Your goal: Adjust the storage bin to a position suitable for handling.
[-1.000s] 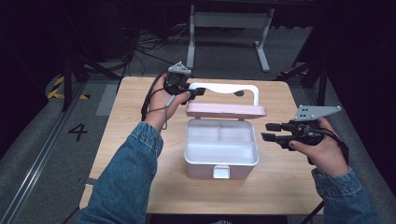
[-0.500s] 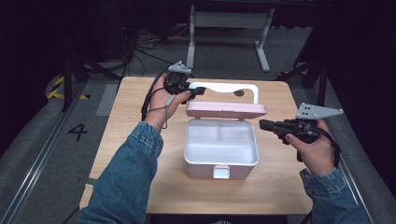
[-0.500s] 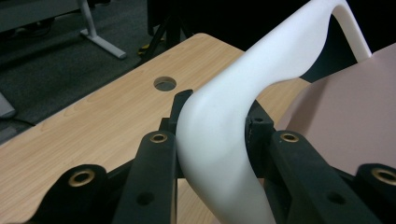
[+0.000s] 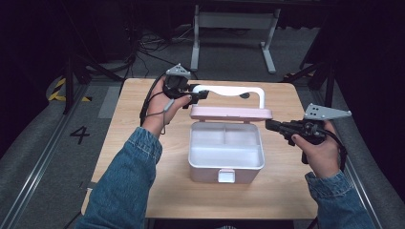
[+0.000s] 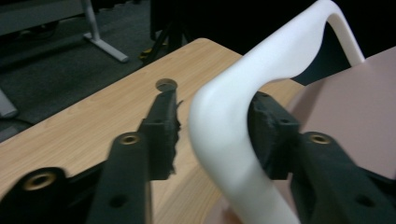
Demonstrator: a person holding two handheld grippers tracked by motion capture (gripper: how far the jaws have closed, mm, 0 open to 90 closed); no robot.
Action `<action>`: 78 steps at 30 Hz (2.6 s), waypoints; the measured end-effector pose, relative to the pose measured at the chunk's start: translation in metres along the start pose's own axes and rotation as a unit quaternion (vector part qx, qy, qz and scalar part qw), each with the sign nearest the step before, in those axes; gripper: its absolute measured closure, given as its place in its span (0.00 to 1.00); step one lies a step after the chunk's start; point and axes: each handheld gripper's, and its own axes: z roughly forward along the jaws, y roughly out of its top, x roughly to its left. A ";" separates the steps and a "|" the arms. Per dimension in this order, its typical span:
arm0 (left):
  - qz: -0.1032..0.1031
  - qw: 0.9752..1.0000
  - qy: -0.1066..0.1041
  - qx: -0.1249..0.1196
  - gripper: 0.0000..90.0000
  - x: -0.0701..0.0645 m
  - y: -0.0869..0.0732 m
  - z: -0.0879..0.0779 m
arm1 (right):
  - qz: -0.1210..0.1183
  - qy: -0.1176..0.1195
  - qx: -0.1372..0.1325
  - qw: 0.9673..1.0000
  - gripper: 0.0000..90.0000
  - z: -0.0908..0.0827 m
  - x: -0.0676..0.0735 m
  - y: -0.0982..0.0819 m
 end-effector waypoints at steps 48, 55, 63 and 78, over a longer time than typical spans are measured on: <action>0.095 0.994 -0.042 -0.045 0.21 -0.024 -0.033 -0.044 | 0.037 0.005 -0.014 0.999 1.00 0.013 -0.022 0.015; 0.093 0.993 -0.040 -0.056 0.17 -0.022 -0.030 -0.026 | 0.044 0.004 -0.015 0.999 1.00 0.017 -0.028 0.014; 0.095 0.993 -0.042 -0.058 0.29 -0.017 -0.029 -0.008 | 0.050 0.005 -0.016 0.999 1.00 0.019 -0.031 0.012; 0.085 0.987 -0.083 -0.110 0.72 -0.007 -0.027 -0.003 | 0.041 -0.004 -0.015 0.999 1.00 0.012 -0.031 0.011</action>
